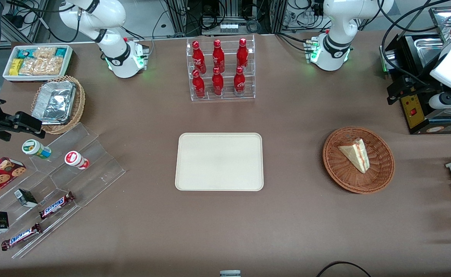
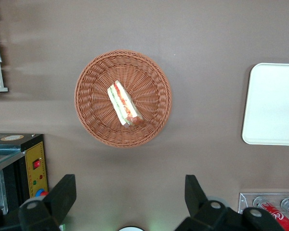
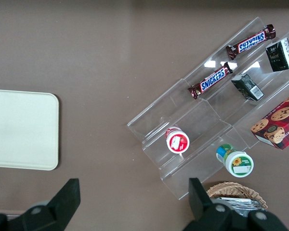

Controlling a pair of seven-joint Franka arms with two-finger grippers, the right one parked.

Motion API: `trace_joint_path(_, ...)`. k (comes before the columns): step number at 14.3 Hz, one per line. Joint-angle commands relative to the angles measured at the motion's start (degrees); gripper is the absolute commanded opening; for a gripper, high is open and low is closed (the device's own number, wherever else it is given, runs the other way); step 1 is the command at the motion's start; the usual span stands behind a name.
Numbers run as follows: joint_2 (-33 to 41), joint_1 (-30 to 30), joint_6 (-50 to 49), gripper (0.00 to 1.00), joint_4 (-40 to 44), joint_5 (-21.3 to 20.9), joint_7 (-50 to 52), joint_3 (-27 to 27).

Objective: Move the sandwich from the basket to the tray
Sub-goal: 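Move the left gripper from rest toward the wicker basket, then lower the open left gripper over the sandwich in the basket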

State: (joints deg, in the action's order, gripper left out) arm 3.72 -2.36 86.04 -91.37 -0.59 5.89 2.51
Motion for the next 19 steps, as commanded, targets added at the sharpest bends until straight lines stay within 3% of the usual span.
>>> trace_joint_path(1,0.58,0.07,1.14,1.0,-0.22,0.06,-0.88,0.12)
trace_joint_path(8,-1.08,0.34,1.85,1.0,-0.57,-0.03,-0.88,-0.4)
trace_joint_path(12,-4.86,4.01,2.02,1.0,-0.39,-0.03,1.66,-0.67)
trace_joint_path(16,-9.69,6.84,5.97,1.0,-0.91,-0.55,5.86,-0.67)
trace_joint_path(19,-10.58,7.1,13.16,1.0,-6.69,-0.73,8.61,-0.76)
